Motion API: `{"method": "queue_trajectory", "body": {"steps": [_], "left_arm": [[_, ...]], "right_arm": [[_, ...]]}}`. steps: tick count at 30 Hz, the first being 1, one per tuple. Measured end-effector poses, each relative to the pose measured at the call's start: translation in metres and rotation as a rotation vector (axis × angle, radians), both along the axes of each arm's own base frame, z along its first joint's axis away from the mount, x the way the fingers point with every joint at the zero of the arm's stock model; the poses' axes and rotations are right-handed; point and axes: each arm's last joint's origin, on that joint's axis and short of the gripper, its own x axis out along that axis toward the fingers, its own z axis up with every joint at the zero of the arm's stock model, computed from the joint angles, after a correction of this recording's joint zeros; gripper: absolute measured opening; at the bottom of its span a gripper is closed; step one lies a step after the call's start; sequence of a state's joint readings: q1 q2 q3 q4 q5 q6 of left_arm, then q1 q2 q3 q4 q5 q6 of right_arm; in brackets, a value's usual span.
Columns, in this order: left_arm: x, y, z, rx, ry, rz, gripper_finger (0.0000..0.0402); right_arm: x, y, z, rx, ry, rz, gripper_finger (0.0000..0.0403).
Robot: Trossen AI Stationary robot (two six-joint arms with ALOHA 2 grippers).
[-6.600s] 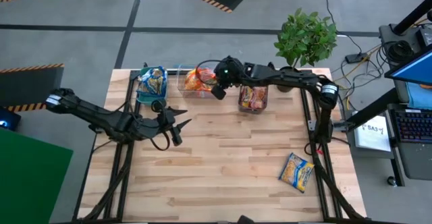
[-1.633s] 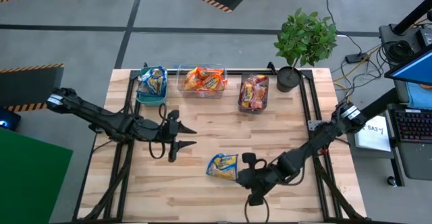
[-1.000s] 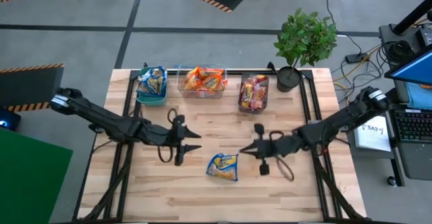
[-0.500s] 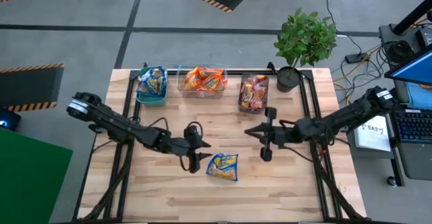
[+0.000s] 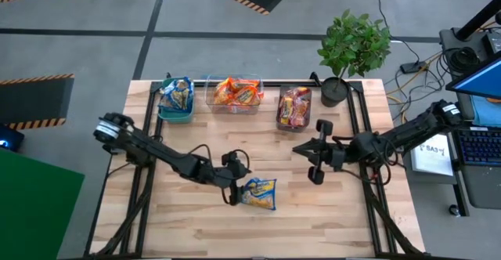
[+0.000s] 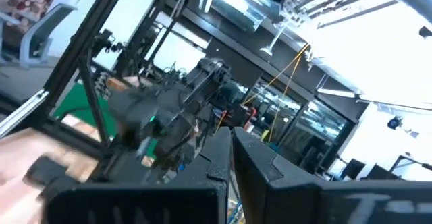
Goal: Sort Maruchan noodles
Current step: Put the blue noodle pack into the green bin
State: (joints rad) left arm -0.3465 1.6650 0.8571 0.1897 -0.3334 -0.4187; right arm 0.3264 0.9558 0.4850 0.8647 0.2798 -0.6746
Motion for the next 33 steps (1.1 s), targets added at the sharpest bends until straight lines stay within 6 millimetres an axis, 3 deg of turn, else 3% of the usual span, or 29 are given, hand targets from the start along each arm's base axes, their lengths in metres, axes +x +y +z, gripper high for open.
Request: {"method": "queue_trajectory", "body": {"steps": [12,27,33], "left_arm": [[0.015,-0.009,-0.049,-0.048,0.043,0.021,0.0269],[0.020,-0.012,-0.075,-0.135,0.058,0.066,0.0267],[0.021,-0.012,-0.078,-0.140,0.051,0.067,0.0231]], "right_arm": [[-0.006,-0.002,0.001,-0.036,0.032,-0.009,0.0009],[-0.007,-0.002,0.000,-0.040,0.046,-0.016,0.0009],[-0.007,-0.002,0.000,-0.040,0.046,-0.015,0.0009]]}}
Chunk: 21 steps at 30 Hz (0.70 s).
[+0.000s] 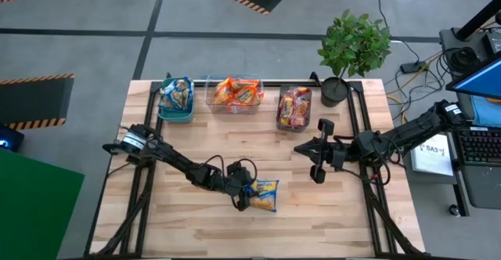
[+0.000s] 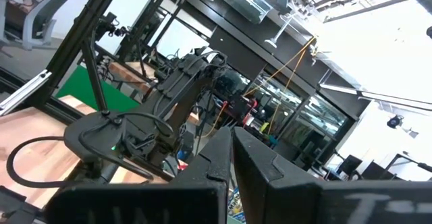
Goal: Sort Maruchan noodles
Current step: Put the blue noodle pack into the green bin
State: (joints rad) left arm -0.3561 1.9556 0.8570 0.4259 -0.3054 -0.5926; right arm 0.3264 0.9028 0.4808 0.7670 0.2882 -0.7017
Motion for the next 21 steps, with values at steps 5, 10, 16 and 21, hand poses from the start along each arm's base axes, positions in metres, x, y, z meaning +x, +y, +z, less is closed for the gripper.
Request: {"method": "queue_trajectory", "body": {"steps": [5,10,16,21], "left_arm": [[0.000,0.000,0.001,-0.001,-0.003,-0.001,0.0171],[0.000,0.000,0.004,-0.003,-0.013,-0.003,0.0099],[-0.001,0.000,0.016,0.033,-0.032,-0.036,0.0025],[-0.005,0.003,0.030,0.083,-0.034,-0.046,0.0009]], "right_arm": [[0.000,0.000,0.000,0.000,0.000,0.000,0.0009],[0.000,0.000,0.000,-0.001,0.002,0.000,0.0009],[0.000,0.000,0.000,0.000,0.004,0.000,0.0009],[0.000,0.000,0.000,0.000,0.004,0.000,0.0009]]}}
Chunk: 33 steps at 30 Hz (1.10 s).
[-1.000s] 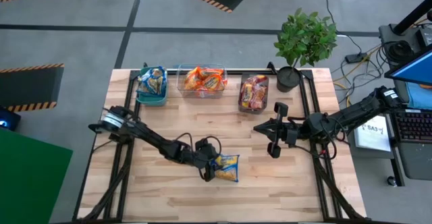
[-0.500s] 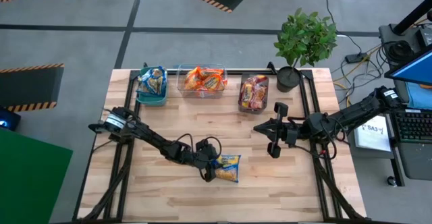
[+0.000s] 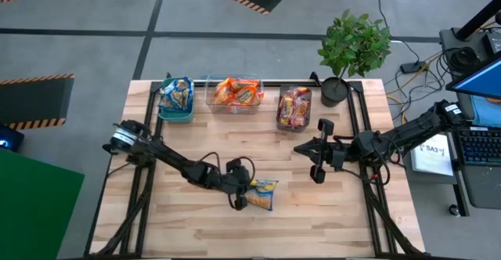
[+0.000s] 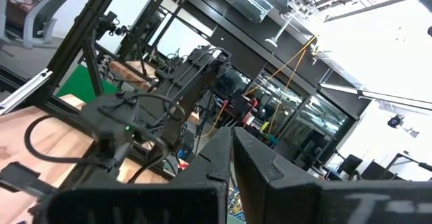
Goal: Sort Maruchan noodles
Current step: Put the blue noodle pack into the green bin
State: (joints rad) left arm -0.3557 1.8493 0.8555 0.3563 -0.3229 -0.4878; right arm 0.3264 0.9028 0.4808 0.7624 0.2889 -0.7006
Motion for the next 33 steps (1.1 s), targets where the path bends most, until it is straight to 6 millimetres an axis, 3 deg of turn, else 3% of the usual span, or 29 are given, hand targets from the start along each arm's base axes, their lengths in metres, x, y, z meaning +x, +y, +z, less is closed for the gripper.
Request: {"method": "queue_trajectory", "body": {"steps": [11,18,26,33], "left_arm": [[-0.010,0.009,0.052,0.177,-0.133,0.082,0.0006],[-0.032,0.026,0.093,0.302,-0.147,0.213,0.0004],[-0.079,0.074,0.129,0.514,0.002,0.499,0.0003],[-0.118,0.129,0.136,0.618,0.217,0.759,0.0002]], "right_arm": [[0.000,0.000,0.000,0.000,0.000,0.000,0.0009],[0.000,0.000,0.000,0.000,-0.001,-0.001,0.0009],[0.000,0.000,0.000,-0.002,-0.002,-0.001,0.0009],[0.000,0.000,0.000,-0.007,-0.002,-0.003,0.0009]]}}
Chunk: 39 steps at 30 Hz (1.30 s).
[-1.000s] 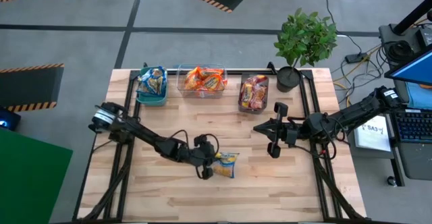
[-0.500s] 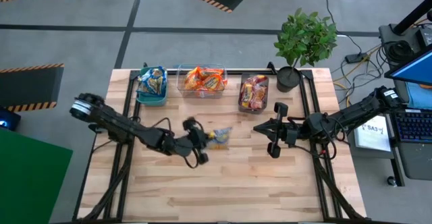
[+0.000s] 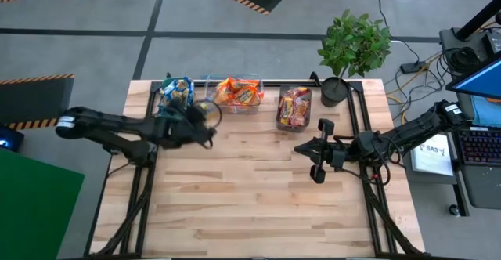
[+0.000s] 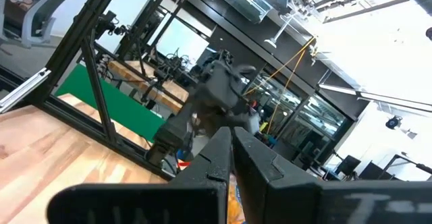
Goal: Sort Maruchan noodles
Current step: Put the blue noodle pack into the green bin
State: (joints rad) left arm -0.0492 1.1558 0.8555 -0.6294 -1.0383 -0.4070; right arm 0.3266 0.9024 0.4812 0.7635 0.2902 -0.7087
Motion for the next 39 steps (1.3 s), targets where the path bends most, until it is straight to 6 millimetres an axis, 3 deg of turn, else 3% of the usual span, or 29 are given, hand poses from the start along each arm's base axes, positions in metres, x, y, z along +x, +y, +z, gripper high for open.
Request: {"method": "queue_trajectory", "body": {"steps": [7,14,27,31,39], "left_arm": [[-0.025,0.044,-0.007,-0.066,0.144,0.224,0.0002],[-0.038,0.065,-0.010,-0.109,0.314,0.252,0.0002],[-0.048,0.069,0.042,-0.110,0.552,0.200,0.0002],[-0.047,0.070,0.040,-0.092,0.639,0.139,0.0005],[-0.048,0.068,0.013,-0.140,0.765,0.038,0.0006]], "right_arm": [[0.000,-0.001,0.000,-0.007,0.006,-0.031,0.0009],[0.000,-0.002,-0.002,-0.016,0.020,-0.066,0.0009],[0.001,-0.002,-0.003,-0.032,0.031,-0.086,0.0009],[0.001,-0.002,-0.003,-0.025,0.031,-0.084,0.0009],[0.001,-0.002,-0.003,-0.026,0.032,-0.084,0.0009]]}}
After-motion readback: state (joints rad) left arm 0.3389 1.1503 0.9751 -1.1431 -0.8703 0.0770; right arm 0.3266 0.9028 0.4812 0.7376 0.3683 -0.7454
